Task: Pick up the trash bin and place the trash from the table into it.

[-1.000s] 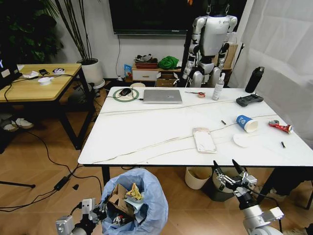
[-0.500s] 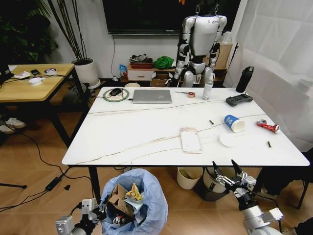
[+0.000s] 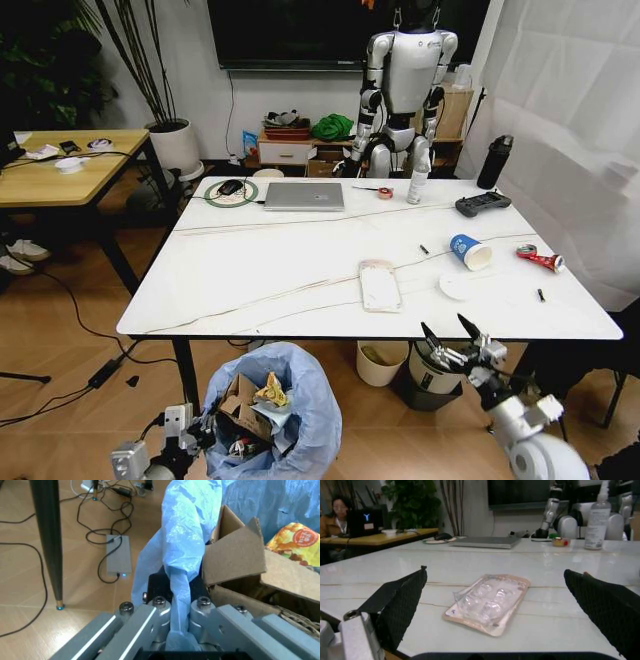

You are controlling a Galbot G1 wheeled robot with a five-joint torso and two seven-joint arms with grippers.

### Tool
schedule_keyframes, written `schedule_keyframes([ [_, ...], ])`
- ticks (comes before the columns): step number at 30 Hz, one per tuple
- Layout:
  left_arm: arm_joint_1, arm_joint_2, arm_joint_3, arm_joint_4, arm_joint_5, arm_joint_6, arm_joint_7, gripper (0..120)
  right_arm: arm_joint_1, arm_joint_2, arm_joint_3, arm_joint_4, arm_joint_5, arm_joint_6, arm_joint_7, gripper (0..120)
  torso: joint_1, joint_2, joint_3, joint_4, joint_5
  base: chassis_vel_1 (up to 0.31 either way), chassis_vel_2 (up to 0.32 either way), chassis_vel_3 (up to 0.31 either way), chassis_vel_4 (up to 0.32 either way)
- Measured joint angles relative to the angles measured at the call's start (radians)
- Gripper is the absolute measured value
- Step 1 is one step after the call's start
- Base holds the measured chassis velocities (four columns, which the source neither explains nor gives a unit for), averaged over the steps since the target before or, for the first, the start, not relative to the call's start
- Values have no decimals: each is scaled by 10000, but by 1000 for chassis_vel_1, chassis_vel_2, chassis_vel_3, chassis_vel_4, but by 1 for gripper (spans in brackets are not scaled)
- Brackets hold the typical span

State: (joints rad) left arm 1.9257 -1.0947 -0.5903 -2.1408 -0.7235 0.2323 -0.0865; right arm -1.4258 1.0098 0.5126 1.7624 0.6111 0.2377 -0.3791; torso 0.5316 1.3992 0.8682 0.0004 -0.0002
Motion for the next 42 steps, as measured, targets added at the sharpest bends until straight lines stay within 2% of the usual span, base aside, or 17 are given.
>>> schedule_keyframes([
  [3,68,-122,-160,-43,66,-16,0,0,583,-497,-691,243,1,-483,612,100,0,0,0,-1,4,0,0,0,0],
  [4,99,-162,-215,-72,84,-17,-3,0,922,-674,-1100,383,-339,-728,1199,100,0,0,0,-2,2,0,0,0,0],
  [5,99,-162,-215,-72,84,-17,-3,0,922,-674,-1100,383,-339,-728,1199,100,0,0,0,-2,2,0,0,0,0],
  [7,135,-233,-309,-99,167,-23,-14,0,1602,-946,-1921,675,-877,-1286,2377,100,1,0,1,-2,1,0,0,0,0],
  [9,172,-336,-365,-109,262,-38,-23,0,2162,-1068,-2550,863,-985,-1839,2903,100,1,0,0,-1,1,0,0,0,0],
  [14,274,-557,-384,-153,426,-64,-23,0,3197,-1155,-3634,958,-1028,-2741,3587,100,1,0,1,1,0,0,0,0,0],
  [19,258,-686,-389,-145,497,-71,-85,0,3893,-1116,-4575,530,-1448,-3049,3873,100,1,-1,1,-1,2,0,0,0,0],
  [26,128,-694,-330,-80,494,-29,-168,0,4264,-940,-4787,-600,-2490,-3198,3604,100,1,0,0,-3,2,0,0,0,0],
  [37,77,-608,-339,-11,402,-23,-177,0,4372,-798,-4770,-1314,-3106,-3201,3375,99,0,0,-1,-3,1,0,0,0,0],
  [40,73,-562,-350,3,348,-23,-178,0,4378,-736,-4727,-1554,-3421,-3154,3337,86,0,0,-1,-2,3,0,0,0,0],
  [42,67,-552,-353,11,337,-23,-177,0,4369,-731,-4688,-1568,-3442,-3136,3337,83,1,0,-1,-2,2,0,0,0,0],
])
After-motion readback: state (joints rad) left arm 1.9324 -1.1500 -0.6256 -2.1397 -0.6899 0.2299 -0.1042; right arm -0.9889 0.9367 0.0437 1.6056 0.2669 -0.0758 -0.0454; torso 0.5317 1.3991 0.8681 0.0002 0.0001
